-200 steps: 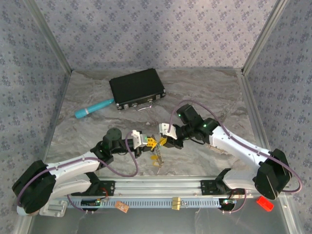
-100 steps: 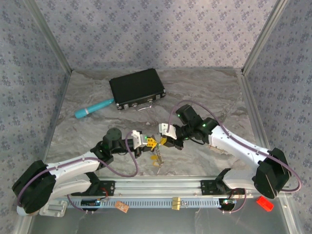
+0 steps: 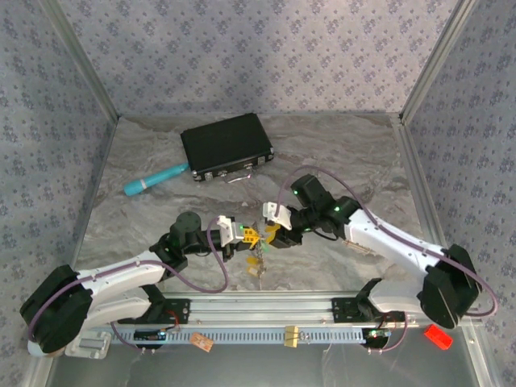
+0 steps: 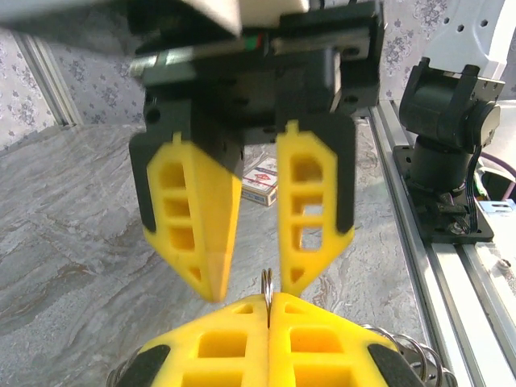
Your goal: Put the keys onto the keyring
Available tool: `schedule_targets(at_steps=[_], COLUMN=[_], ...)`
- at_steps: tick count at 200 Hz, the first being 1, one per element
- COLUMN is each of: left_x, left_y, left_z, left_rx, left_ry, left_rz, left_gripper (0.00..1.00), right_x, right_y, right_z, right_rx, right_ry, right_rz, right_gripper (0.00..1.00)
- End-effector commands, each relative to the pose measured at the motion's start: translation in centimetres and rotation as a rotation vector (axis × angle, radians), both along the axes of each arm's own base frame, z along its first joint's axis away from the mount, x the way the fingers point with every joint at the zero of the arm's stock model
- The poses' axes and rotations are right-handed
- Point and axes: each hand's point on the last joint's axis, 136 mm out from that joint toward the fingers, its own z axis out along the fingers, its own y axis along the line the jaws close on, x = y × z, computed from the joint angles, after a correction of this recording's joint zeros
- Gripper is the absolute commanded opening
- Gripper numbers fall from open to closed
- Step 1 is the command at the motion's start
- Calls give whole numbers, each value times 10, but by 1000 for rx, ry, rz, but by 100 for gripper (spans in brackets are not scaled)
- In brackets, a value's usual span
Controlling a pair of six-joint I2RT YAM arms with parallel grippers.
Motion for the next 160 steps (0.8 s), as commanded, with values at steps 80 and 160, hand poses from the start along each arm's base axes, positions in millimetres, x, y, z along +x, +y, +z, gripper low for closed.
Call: schedule_targets(at_steps=[80, 160], left_x=[-1, 0], left_y=[-9, -7], left_z=[32, 32], left_rx=[-86, -92], left_ry=[-85, -78], left_rz=[-41, -30], left_gripper=[0, 0], right_x=[-4, 2], right_y=[13, 15], right_z=[21, 18], right_rx=[95, 62], right_ry=[17, 4], right_rz=[-1, -6], right_gripper=[29, 0])
